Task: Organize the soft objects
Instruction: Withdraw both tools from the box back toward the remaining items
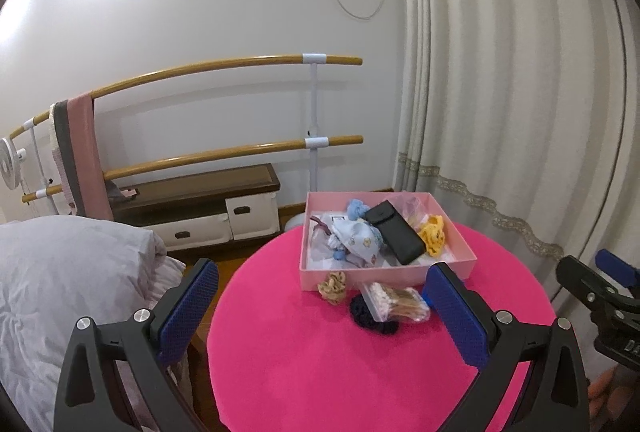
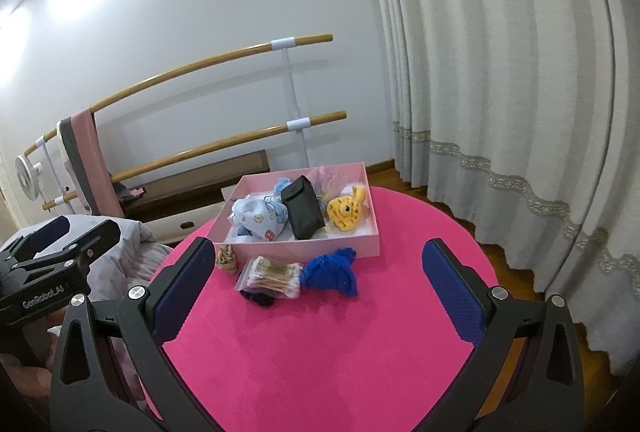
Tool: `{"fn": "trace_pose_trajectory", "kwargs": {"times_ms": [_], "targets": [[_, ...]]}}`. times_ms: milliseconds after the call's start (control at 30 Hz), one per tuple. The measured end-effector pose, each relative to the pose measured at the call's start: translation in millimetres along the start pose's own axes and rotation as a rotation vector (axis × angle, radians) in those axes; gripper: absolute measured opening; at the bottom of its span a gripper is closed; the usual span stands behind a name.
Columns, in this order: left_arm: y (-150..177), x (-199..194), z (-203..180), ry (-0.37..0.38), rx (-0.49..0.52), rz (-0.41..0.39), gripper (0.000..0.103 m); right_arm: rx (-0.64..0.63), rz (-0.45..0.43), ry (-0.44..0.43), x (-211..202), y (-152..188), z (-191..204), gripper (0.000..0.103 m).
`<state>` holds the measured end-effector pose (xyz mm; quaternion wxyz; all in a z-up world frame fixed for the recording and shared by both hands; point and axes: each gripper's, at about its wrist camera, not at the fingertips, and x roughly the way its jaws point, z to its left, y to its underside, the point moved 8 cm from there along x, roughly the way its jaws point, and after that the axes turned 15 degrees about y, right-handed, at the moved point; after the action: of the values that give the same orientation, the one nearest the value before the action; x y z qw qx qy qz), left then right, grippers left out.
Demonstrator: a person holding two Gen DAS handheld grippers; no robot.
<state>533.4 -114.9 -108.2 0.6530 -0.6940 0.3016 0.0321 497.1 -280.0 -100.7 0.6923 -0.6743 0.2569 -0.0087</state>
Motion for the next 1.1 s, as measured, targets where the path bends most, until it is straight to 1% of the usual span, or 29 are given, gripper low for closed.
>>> {"fn": "trace_pose_trajectory", "kwargs": {"times_ms": [333, 633, 1100], "targets": [[4.4, -16.3, 3.0, -0.018, -0.017, 0.004, 0.103, -0.01, 0.009, -0.003, -2.5, 9.2, 4.5, 0.103], [6.4, -16.4, 1.2, -0.003, -0.022, 0.02, 0.103, -0.024, 0.012, -0.009, -5.2, 11.0, 12.4, 0.103], [9.4, -18.8, 7.9, -0.001, -0.04, 0.027, 0.103, -0.028, 0.013, -0.009, -5.0, 11.0, 14.6, 0.103]]}}
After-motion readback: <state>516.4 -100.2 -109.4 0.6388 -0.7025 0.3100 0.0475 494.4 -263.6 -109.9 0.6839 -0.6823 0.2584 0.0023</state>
